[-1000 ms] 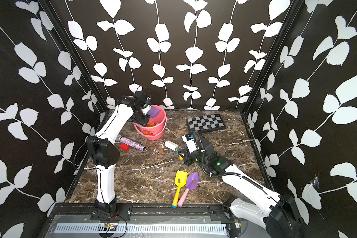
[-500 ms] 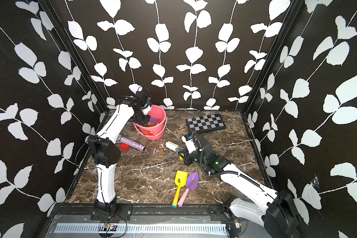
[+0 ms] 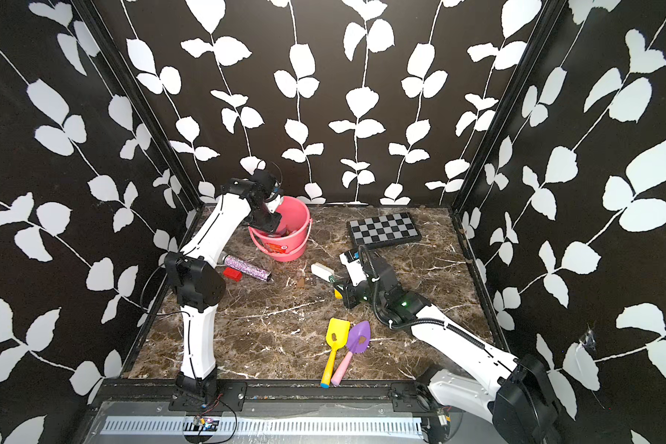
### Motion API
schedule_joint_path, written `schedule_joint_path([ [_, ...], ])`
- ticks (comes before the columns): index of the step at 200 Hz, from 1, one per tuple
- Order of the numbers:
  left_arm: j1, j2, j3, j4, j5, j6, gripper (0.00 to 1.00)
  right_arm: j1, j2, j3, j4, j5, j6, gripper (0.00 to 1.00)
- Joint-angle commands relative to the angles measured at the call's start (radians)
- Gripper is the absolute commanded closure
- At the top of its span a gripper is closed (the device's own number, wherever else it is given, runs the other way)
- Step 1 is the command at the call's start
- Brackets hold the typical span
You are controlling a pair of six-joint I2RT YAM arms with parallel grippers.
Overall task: Brush the soil off the hand trowel and place it into the bucket
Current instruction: Place the hand trowel in the bucket, then pick up the hand trowel from the center of the board.
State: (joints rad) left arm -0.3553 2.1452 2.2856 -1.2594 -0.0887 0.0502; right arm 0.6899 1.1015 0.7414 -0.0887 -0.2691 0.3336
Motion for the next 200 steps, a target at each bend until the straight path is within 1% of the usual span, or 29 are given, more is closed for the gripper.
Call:
schedule_joint_path([
  [1,-0.015,-0.144,-0.028,0.086,0.026,-0.044,0.6,-0.016,0.004,-0.017,0.0,0.029,0.023,1.0],
  [13,-0.024,-0.218,-0.1,0.149,0.044,-0.07,0.59,-0.04,-0.002,-0.029,-0.005,0.022,0.043,1.0],
  [25,-0.036,-0.307,-0.202,0.224,0.074,-0.098,0.57,-0.073,-0.014,-0.041,-0.023,0.018,0.058,1.0],
  [56,-0.094,-0.561,-0.565,0.452,0.223,-0.202,0.55,-0.168,-0.054,-0.068,-0.065,0.012,0.078,1.0],
  [80,-0.205,-0.728,-0.845,0.605,0.283,-0.313,0.53,-0.238,-0.063,-0.082,-0.067,0.008,0.076,1.0],
  [96,-0.311,-0.796,-0.977,0.644,0.284,-0.376,0.51,-0.277,-0.049,-0.087,-0.047,-0.016,0.083,1.0],
  [101,-0.337,-0.81,-1.014,0.649,0.276,-0.393,0.51,-0.29,-0.042,-0.091,-0.036,-0.034,0.091,1.0],
  [105,-0.379,-0.819,-1.041,0.649,0.271,-0.411,0.51,-0.303,-0.037,-0.092,-0.026,-0.048,0.1,1.0],
  [123,-0.486,-0.842,-1.17,0.686,0.269,-0.495,0.5,-0.344,-0.023,-0.113,0.04,-0.114,0.153,1.0],
  [136,-0.565,-0.84,-1.228,0.69,0.254,-0.532,0.49,-0.366,-0.021,-0.128,0.083,-0.141,0.189,1.0],
  [155,-0.662,-0.827,-1.279,0.676,0.199,-0.547,0.48,-0.375,-0.025,-0.126,0.09,-0.136,0.194,1.0],
  [200,-0.854,-0.731,-1.33,0.657,0.153,-0.573,0.44,-0.378,-0.079,-0.14,0.043,-0.111,0.172,1.0],
])
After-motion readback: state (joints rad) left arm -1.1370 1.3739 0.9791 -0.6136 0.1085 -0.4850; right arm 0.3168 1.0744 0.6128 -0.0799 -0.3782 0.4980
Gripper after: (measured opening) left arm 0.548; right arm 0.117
